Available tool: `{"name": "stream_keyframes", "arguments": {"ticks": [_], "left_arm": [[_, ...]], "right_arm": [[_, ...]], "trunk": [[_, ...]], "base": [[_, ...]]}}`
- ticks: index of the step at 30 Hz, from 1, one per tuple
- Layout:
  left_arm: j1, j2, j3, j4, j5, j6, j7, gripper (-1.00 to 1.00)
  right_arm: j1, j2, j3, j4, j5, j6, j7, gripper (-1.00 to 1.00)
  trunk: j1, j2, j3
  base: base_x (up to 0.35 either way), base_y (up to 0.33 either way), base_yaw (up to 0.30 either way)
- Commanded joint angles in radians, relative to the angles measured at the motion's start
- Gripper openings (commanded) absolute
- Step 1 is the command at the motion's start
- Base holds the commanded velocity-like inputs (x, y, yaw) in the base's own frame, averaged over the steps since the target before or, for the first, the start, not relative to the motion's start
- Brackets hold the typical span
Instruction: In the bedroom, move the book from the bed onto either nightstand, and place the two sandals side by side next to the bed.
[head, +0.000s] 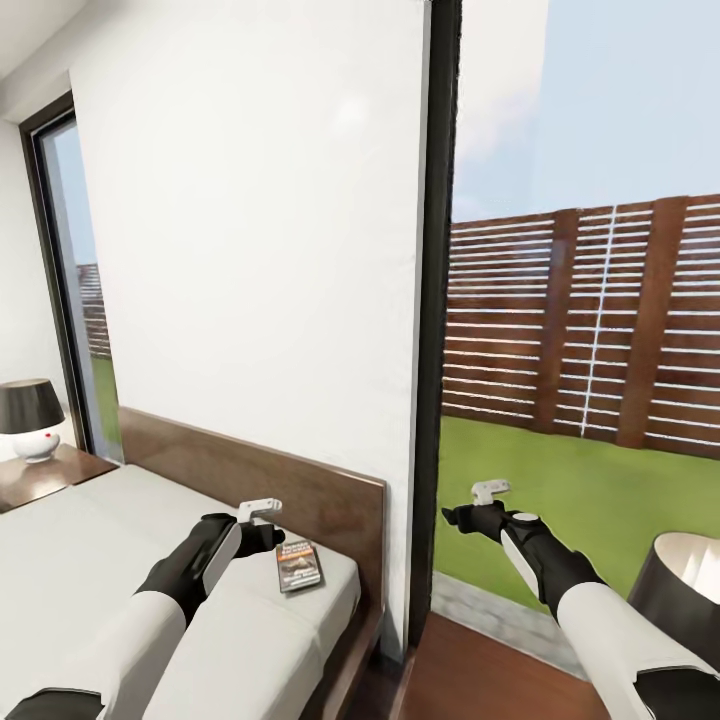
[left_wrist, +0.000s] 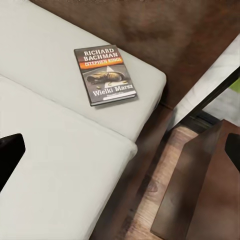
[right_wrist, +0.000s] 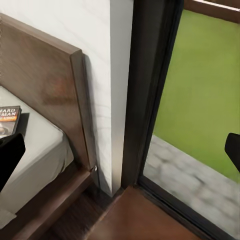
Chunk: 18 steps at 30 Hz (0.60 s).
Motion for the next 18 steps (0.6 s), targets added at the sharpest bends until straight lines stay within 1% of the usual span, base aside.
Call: {"name": "stream_keyframes", "arguments": {"ticks": [1, 7, 13, 16, 17, 18], "left_arm": [[0.0, 0.0, 0.0, 0.0, 0.0, 0.0, 0.0, 1.0], [0.0, 0.0, 0.003, 0.0, 0.007, 0.0, 0.0, 1.0], [-0.009, 0.008, 0.008, -0.002, 0.012, 0.018, -0.002, 1.0], [-0.037, 0.01, 0.009, -0.02, 0.011, 0.078, -0.001, 1.0], [-0.058, 0.01, 0.009, -0.028, 0.011, 0.122, 0.0, 1.0], [-0.069, 0.01, 0.01, -0.031, 0.011, 0.146, 0.0, 1.0]], "right_arm": [[0.0, 0.0, 0.0, 0.0, 0.0, 0.0, 0.001, 1.0], [0.0, -0.002, 0.0, -0.001, 0.0, -0.003, 0.002, 1.0], [0.0, -0.004, 0.001, -0.007, 0.001, -0.004, 0.007, 1.0], [0.0, -0.004, 0.003, -0.015, 0.001, -0.004, 0.007, 1.0], [0.0, -0.004, 0.004, -0.018, 0.001, -0.004, 0.007, 1.0], [0.0, -0.005, 0.004, -0.02, 0.001, -0.004, 0.007, 1.0]], "trunk": [[-0.004, 0.007, 0.003], [-0.027, 0.049, 0.022], [-0.05, 0.091, 0.041], [-0.061, 0.112, 0.05], [-0.065, 0.119, 0.053], [-0.069, 0.126, 0.056]], "base": [[0.0, 0.0, 0.0], [0.0, 0.0, 0.0], [0.0, 0.0, 0.0], [0.0, 0.0, 0.0], [0.0, 0.0, 0.0], [0.0, 0.0, 0.0]]}}
